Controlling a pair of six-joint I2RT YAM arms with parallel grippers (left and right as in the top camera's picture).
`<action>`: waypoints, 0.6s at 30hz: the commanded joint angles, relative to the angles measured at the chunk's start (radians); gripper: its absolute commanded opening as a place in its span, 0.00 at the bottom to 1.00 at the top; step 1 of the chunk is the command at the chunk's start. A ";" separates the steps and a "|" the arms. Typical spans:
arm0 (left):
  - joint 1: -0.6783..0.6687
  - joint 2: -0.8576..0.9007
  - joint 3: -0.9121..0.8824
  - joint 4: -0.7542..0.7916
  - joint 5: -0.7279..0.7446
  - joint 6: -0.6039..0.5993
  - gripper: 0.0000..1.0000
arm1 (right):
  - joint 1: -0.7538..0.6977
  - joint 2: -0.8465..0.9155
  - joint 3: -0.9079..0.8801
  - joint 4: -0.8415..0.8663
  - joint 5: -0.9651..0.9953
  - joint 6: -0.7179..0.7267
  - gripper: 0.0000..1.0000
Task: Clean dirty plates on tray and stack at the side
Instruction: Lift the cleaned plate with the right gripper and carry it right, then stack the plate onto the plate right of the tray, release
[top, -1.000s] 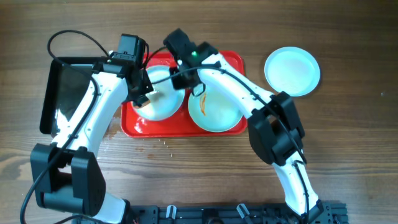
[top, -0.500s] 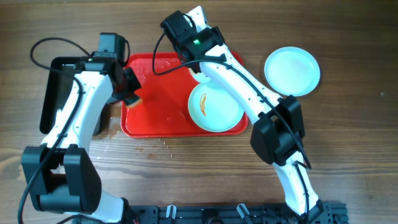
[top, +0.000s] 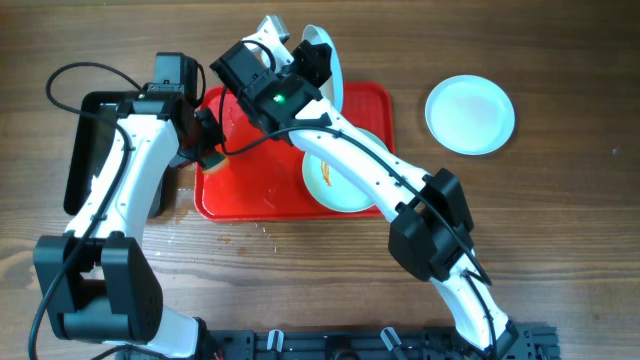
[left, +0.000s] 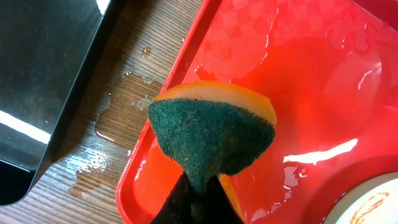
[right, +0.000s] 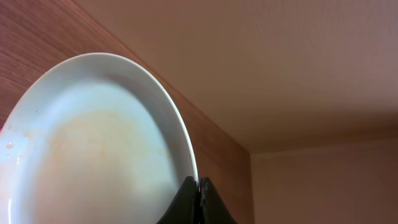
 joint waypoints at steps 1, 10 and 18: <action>-0.001 -0.005 0.010 0.003 0.015 -0.006 0.04 | 0.018 -0.037 0.023 0.005 0.043 -0.009 0.04; -0.001 -0.005 0.004 0.002 0.015 -0.005 0.04 | -0.009 -0.043 0.024 -0.113 -0.164 0.189 0.04; -0.001 -0.005 0.004 0.003 0.015 -0.006 0.04 | -0.299 -0.238 0.024 -0.251 -1.015 0.442 0.04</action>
